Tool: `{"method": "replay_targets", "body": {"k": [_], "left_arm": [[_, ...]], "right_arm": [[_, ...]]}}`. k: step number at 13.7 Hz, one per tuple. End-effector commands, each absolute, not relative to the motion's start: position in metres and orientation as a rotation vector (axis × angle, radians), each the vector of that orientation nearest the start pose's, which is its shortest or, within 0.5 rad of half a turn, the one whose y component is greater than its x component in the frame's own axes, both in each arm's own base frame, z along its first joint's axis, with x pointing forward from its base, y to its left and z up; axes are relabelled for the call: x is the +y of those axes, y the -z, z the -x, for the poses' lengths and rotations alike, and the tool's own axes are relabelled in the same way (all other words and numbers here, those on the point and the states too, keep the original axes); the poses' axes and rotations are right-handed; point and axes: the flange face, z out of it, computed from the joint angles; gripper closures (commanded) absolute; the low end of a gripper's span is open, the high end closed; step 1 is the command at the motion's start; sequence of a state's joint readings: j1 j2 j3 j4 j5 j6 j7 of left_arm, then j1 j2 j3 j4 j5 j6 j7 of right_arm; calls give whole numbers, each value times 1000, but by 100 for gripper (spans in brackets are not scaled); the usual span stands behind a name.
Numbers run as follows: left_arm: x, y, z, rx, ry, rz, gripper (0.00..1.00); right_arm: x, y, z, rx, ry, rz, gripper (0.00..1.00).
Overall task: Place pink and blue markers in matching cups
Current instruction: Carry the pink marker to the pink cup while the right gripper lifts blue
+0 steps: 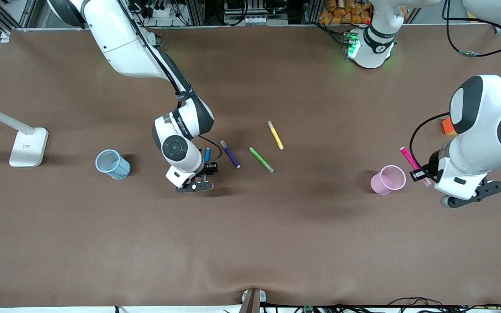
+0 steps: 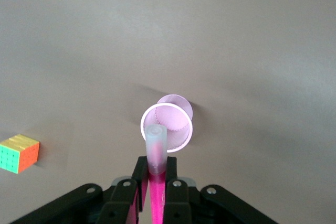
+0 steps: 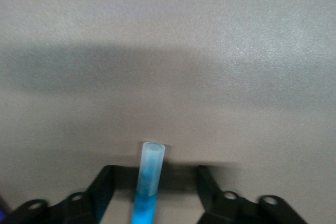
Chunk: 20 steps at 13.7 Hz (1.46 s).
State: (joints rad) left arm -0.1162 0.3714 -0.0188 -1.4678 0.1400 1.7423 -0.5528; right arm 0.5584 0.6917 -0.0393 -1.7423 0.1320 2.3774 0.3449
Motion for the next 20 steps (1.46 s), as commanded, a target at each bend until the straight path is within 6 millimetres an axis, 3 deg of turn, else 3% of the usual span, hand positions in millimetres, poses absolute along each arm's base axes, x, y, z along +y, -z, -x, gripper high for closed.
{"method": "replay_targets", "body": {"k": [1,4,8,10,12,14,16,20], "left_arm": [[-78,-458,-657,-814,-15,2800,100],[-70,-442,-662,-1013,-2,2711,100],[-81,-410,-670,-1187,40,2609,100],[-67,-400,-673,-1204,50,2570,100],[-65,-398,-673,-1216,48,2562,100],[-71,-373,-676,-1226,24,2538,100],[-68,-364,-677,-1236,69,2480,100],[-69,-340,-678,-1257,119,2385,100]], "right_arm": [[335,-173,-568,-80,-122,3113,100],[332,-176,-571,-74,-117,3112,100],[332,-189,-576,-98,-104,3107,100],[332,-205,-582,-144,-74,3094,100],[333,-234,-586,-307,-15,3062,100],[320,-258,-595,-484,19,3030,100],[305,-281,-606,-726,83,2972,100],[300,-329,-613,-1097,213,2849,100]]}}
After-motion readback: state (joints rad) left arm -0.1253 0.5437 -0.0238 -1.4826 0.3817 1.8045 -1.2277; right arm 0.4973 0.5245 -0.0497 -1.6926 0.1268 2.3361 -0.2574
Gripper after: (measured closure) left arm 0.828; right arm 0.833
